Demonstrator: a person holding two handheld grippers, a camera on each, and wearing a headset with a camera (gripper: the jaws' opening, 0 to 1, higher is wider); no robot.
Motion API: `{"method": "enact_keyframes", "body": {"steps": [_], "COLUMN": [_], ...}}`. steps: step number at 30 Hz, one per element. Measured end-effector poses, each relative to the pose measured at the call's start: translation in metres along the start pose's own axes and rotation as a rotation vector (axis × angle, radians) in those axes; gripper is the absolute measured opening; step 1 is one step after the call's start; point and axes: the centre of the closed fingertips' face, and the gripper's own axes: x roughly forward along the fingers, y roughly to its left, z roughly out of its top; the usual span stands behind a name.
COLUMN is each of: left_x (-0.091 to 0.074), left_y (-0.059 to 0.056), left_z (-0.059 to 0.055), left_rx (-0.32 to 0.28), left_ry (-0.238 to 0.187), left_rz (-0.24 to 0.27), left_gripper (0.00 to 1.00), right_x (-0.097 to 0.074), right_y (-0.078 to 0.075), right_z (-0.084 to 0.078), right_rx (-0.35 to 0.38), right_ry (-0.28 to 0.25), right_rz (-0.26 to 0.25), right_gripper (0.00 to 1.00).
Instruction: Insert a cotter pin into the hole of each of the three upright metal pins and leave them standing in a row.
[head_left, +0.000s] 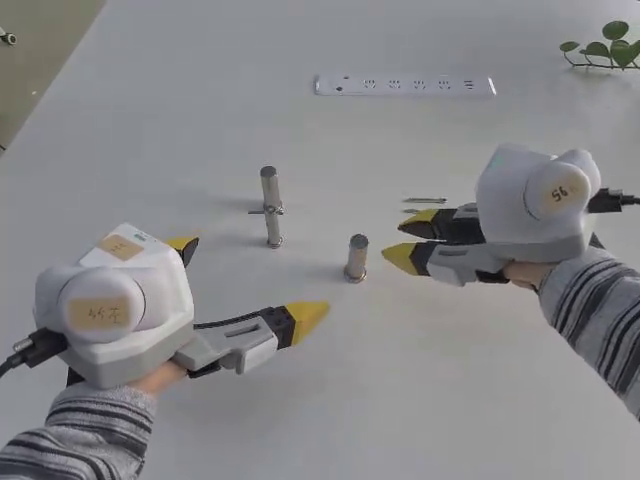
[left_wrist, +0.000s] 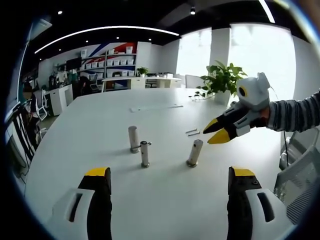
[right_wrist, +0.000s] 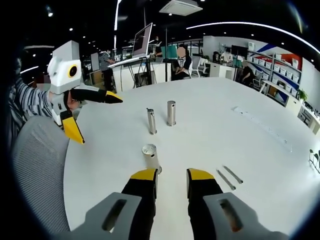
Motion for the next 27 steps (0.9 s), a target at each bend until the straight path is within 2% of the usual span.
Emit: {"method": "enact_keyframes", "body": {"steps": [7,8,16,18,22,27], "left_x": [0.000,0.000,0.001,0.000,0.000,0.000], "left_y": [-0.002,-0.002,0.001,0.001,0.003,0.006], "left_z": [-0.002,-0.002,-0.002,-0.002,-0.003,-0.005], "left_rx": [0.000,0.001,0.005,0.007,0.007,0.004], "left_ry": [0.010,0.011,0.013,0.012,0.015,0.022], "left_rz": [-0.009,-0.010,-0.011,-0.010,-0.010,-0.006], "left_gripper": [0.96,0.96,0.96,0.96,0.96,0.95], "right_x": [-0.005,-0.003,0.005,0.011,0.017,0.022], "right_y": [-0.029,-0.041,-0.061,-0.073,-0.079,-0.083], "right_z": [-0.006,-0.008,-0.022,-0.026,-0.029,-0.042], "right_rx": [-0.030,-0.029,-0.070,-0.082,-0.098,-0.107], "right_ry": [0.090,0.123,0.248,0.286,0.324,0.407], "right_rz": [-0.028,-0.031,-0.016,-0.013,0.002,0.032], "right_gripper": [0.18,0.18,0.15,0.15,0.13,0.13]}}
